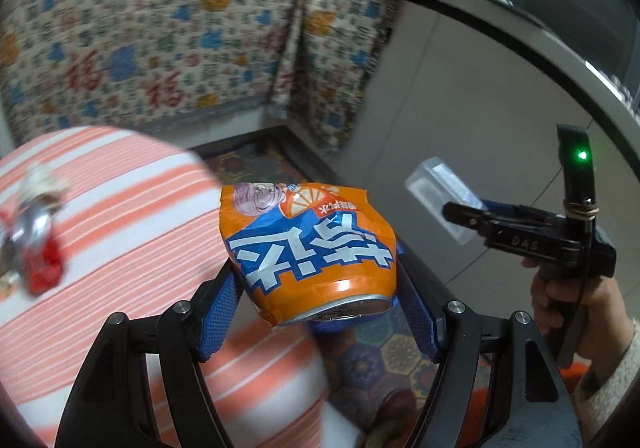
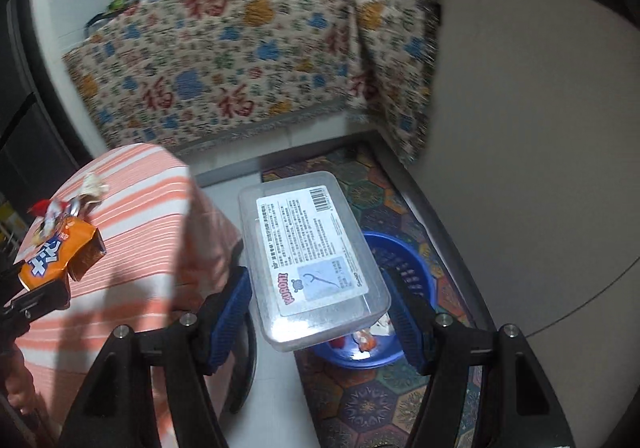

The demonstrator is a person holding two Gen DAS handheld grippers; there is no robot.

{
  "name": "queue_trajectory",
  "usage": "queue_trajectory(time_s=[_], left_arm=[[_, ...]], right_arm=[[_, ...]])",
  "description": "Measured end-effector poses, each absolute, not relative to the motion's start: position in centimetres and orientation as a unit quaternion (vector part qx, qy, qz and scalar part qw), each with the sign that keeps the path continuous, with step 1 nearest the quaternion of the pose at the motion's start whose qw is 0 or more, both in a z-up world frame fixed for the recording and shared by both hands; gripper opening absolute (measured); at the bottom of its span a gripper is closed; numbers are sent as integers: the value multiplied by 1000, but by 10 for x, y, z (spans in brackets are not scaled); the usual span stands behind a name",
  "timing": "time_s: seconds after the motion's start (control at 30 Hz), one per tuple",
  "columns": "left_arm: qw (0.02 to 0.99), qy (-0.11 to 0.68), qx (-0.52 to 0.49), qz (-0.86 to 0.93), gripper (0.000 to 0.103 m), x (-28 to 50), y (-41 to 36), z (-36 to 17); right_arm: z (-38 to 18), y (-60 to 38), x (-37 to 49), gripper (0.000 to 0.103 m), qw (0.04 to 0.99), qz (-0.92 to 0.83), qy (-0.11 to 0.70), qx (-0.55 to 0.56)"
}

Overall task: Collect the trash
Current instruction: 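Carry the orange can and clear box over the blue wastebasket with both tools, then open both tools to drop the can and box into the basket, then move both tools back over the table toward the remaining trash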

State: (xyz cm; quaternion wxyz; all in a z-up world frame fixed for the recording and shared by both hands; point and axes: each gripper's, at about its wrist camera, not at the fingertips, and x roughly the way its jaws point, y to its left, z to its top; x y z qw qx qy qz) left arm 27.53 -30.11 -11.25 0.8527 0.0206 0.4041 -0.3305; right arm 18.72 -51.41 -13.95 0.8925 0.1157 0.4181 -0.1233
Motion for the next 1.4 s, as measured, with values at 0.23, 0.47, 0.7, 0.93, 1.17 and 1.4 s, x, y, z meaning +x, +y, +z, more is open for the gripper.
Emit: queue_trajectory(time_s=[0.23, 0.47, 0.7, 0.93, 1.17, 1.4], left_arm=[[832, 430, 34, -349, 75, 309, -385, -159], [820, 453, 46, -348, 75, 333, -435, -198], [817, 464, 58, -337, 77, 346, -464, -231], [818, 470, 54, -327, 95, 350, -471, -250], [833, 444, 10, -331, 95, 333, -435, -200], [854, 414, 21, -315, 99, 273, -341, -142]], right_arm=[[-166, -575, 199, 68, 882, -147, 421, 152], [-196, -615, 211, 68, 869, -157, 427, 192], [-225, -650, 223, 69, 854, -158, 435, 237], [-246, -668, 233, 74, 844, -136, 428, 292], [-210, -653, 220, 74, 876, -162, 386, 239], [-158, -583, 211, 74, 917, -153, 346, 128]])
